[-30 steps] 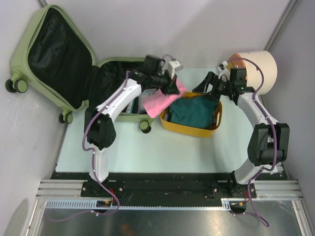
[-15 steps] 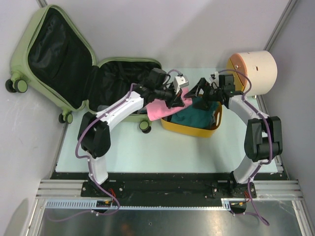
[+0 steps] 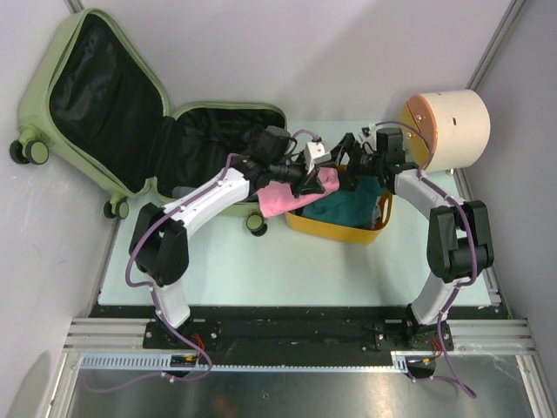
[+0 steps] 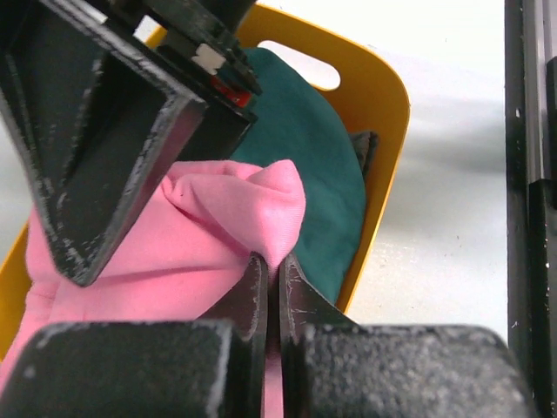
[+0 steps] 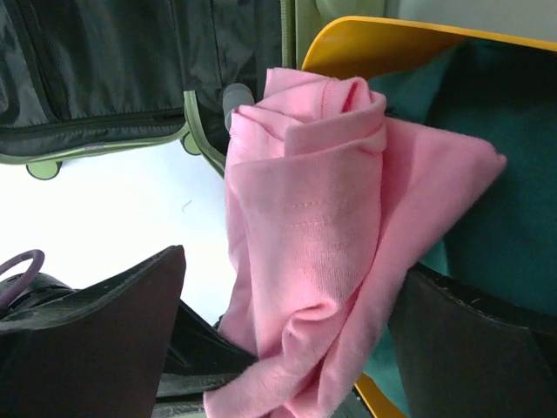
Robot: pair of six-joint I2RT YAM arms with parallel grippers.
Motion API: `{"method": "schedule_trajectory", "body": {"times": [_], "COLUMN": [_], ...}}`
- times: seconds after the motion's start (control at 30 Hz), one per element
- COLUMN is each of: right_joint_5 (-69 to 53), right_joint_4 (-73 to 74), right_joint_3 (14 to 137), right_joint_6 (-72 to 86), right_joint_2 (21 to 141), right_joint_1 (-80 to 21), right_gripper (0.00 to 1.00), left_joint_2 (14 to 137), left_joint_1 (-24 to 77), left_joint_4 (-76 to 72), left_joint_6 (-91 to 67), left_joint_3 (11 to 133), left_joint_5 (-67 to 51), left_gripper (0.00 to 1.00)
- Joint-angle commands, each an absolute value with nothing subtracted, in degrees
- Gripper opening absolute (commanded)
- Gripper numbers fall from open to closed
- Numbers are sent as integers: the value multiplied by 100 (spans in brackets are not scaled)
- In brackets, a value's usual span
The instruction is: Open, take out, and arrange the luggage
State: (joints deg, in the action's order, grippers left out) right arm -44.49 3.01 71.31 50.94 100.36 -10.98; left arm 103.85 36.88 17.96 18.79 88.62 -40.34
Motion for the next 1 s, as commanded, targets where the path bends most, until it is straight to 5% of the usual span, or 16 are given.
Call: {"method": "schedule_trajectory", "body": {"times": [0.0,0.1,0.13,0.17,0.23,0.33,0.73,0.97], "right_joint_5": [-4632,-4693,-4719,-4720,-4702,-4632,-4263,-3209], "right_joint_4": [-97,-44,-35,-35,237,500,1819,749], "right_joint_3": [7172,7172,7172,7181,7198,7225,6594,5021], "right_joint_6": [5212,5159,5107,4985,4782,4352,2401,2627], "right_joint_2": [10116,10125,10108,10055,9959,9677,8431,7735], "right_joint_1": [-1186,-1143,-1073,-1037,-941,-809,280,510], "right_gripper": [90,63,53,28,0,0,0,0], "left_joint_2": [9967,9923,9871,9801,9537,9238,8929,9210], "left_joint_1": [3806,3806,3780,3684,3490,2858,1811,1486], "left_joint_4": [1564,1573,1608,1634,1687,1696,1723,1714], "left_joint_6": [2276,2250,2198,2102,1891,1031,791,703], "left_joint_3": [8789,8780,8728,8675,8448,8062,7198,7339], "left_joint_5": [-4403,-4167,-4070,-4026,-4017,-4245,-3833,-3718], "left_gripper": [0,14,36,52,86,100,100,99]}}
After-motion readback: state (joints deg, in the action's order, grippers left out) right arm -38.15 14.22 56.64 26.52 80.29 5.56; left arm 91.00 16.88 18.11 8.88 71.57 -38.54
